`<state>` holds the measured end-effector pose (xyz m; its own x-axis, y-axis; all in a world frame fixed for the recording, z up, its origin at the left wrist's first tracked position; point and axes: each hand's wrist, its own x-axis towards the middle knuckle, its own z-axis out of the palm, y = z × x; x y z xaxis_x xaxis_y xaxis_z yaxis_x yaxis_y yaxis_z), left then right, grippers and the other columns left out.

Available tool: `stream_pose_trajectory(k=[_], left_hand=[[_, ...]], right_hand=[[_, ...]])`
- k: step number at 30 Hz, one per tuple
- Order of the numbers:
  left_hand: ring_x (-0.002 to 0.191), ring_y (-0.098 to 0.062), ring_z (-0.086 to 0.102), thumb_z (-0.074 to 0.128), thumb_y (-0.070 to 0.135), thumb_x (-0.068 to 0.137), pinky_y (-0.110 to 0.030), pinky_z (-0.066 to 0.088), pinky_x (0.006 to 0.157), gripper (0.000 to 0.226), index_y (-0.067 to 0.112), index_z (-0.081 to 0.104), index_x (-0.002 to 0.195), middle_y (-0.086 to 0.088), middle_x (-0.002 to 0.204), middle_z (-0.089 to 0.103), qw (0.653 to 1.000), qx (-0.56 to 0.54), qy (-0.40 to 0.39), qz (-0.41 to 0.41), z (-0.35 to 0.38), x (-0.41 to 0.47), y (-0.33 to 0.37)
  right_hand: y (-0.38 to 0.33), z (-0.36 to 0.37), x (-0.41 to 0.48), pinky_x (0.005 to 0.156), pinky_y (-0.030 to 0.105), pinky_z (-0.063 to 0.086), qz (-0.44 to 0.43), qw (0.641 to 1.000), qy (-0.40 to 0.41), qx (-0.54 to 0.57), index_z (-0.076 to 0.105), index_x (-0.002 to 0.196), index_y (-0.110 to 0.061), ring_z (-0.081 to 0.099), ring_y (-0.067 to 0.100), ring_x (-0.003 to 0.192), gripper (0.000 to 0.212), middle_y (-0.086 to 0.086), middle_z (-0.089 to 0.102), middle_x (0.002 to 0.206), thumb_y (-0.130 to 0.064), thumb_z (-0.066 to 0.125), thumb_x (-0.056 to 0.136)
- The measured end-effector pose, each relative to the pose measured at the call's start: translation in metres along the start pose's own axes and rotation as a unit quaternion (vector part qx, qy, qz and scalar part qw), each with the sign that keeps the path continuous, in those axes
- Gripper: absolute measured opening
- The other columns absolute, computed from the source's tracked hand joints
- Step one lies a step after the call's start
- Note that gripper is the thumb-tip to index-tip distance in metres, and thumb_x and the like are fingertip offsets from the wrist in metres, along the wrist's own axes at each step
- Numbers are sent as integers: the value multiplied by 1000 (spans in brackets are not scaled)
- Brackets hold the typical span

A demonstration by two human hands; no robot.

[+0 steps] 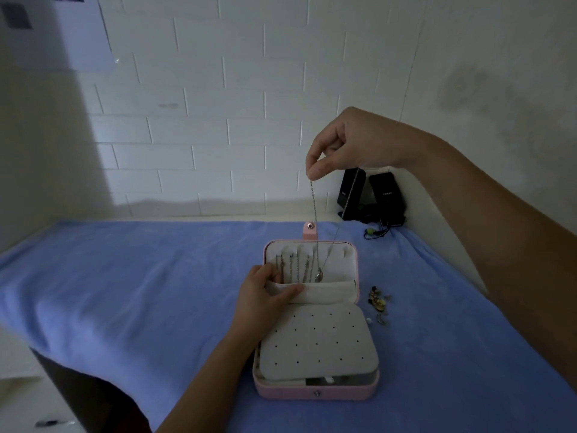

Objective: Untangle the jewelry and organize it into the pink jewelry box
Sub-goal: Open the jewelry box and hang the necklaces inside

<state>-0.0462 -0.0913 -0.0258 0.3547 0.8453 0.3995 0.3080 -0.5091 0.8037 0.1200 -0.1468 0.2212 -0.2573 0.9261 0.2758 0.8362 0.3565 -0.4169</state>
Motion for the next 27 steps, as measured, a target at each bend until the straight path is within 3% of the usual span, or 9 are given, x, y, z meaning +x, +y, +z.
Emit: stream_pose_trajectory(k=[16, 22, 27], left_hand=[[68, -7, 44, 75, 31, 76, -5, 36, 56, 33, 17, 45, 71, 2, 83, 50, 1000, -9, 1, -3, -2, -1, 3], [69, -9, 45, 74, 33, 76, -12, 36, 56, 34, 12, 48, 74, 1, 83, 51, 1000, -6, 0, -4, -1, 0, 0], [69, -10, 45, 74, 34, 75, -18, 34, 57, 36, 8, 50, 77, 0, 82, 51, 1000, -3, 4, -7, -1, 0, 0]], right_hand=[[16, 10, 0, 48, 17, 26, 24, 999, -20, -8, 74, 78, -20, 27, 10, 45, 9, -1, 35, 47, -27, 78, 75], [31, 22, 0, 51, 10, 33, 66, 997, -38, -20, 73, 80, -21, 40, 2, 49, 10, 2, 52, 58, -28, 77, 75], [54, 40, -4, 58, 15, 42, 120, 991, -53, 4, 73, 83, -24, 51, 1, 54, 3, -19, 64, 58, -25, 74, 80]])
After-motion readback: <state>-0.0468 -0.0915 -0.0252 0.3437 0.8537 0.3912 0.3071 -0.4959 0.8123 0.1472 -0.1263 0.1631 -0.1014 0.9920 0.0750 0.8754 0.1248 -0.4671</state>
